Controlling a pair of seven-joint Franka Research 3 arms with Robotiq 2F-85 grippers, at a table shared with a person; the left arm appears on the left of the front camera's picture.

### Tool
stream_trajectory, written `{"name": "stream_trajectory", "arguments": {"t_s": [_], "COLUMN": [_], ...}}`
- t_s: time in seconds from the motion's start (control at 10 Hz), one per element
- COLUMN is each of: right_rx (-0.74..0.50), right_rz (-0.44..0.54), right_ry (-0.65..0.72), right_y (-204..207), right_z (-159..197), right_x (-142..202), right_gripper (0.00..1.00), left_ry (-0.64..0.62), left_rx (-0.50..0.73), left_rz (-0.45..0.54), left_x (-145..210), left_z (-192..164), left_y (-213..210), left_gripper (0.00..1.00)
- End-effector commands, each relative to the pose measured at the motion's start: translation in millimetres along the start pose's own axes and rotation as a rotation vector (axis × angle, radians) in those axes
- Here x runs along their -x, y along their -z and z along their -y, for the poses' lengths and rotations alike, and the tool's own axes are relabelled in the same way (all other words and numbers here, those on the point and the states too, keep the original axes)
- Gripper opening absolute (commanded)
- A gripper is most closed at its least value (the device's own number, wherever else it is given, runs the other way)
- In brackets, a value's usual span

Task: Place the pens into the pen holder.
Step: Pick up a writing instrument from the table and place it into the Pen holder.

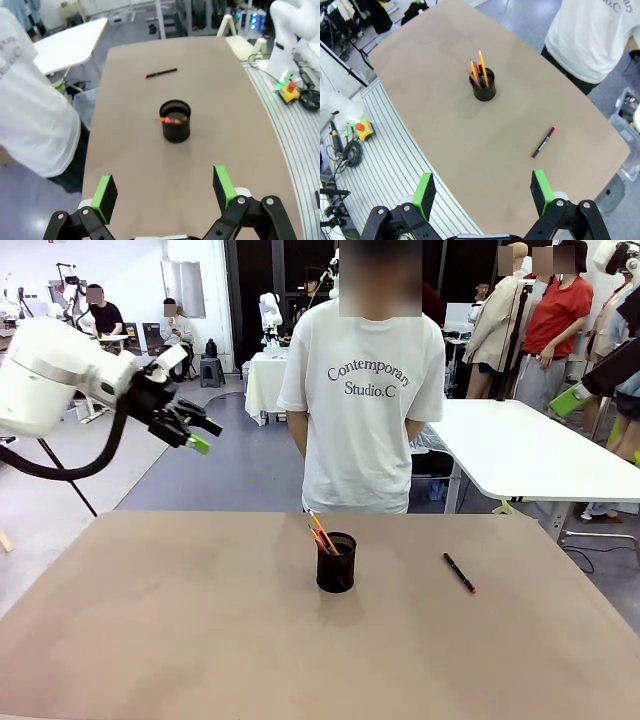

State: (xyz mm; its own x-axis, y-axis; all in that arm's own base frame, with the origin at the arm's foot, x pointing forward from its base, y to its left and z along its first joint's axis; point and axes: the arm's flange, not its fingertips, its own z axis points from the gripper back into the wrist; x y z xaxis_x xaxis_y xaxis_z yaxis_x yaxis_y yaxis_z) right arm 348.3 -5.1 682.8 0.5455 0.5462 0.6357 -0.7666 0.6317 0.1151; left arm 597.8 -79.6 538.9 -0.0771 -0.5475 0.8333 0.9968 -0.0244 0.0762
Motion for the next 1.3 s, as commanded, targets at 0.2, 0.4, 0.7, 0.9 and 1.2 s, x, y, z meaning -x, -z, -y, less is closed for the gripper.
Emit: {"name": "stream_trajectory", "arguments": {"t_s": [0.2,0.4,0.7,0.9,1.2], "right_rx": [-0.011,-0.011,-0.011,-0.011,-0.011], "right_rz": [0.013,0.013,0.013,0.013,0.013], "right_ry": [0.003,0.003,0.003,0.003,0.003], "right_y": [-0.6,-0.6,-0.6,-0.6,-0.6], "right_z": [-1.0,-1.0,-1.0,-1.0,-1.0], "right_x": [-2.2,-2.2,-2.2,-2.2,-2.2], "right_gripper": [1.00,1.00,1.00,1.00,1.00], "left_ry": [-0.051,-0.034,-0.036,-0.036,-0.036], "left_rx": [-0.013,0.006,-0.023,-0.023,-0.023], "left_rz": [-0.080,-0.076,-0.069,-0.069,-0.069], "left_x": [22.4,29.4,27.2,27.2,27.2], "left_z": [20.0,20.2,12.9,12.9,12.9], "left_y": [-36.7,-36.1,-40.0,-40.0,-40.0], "left_gripper": [1.00,1.00,1.00,1.00,1.00]}}
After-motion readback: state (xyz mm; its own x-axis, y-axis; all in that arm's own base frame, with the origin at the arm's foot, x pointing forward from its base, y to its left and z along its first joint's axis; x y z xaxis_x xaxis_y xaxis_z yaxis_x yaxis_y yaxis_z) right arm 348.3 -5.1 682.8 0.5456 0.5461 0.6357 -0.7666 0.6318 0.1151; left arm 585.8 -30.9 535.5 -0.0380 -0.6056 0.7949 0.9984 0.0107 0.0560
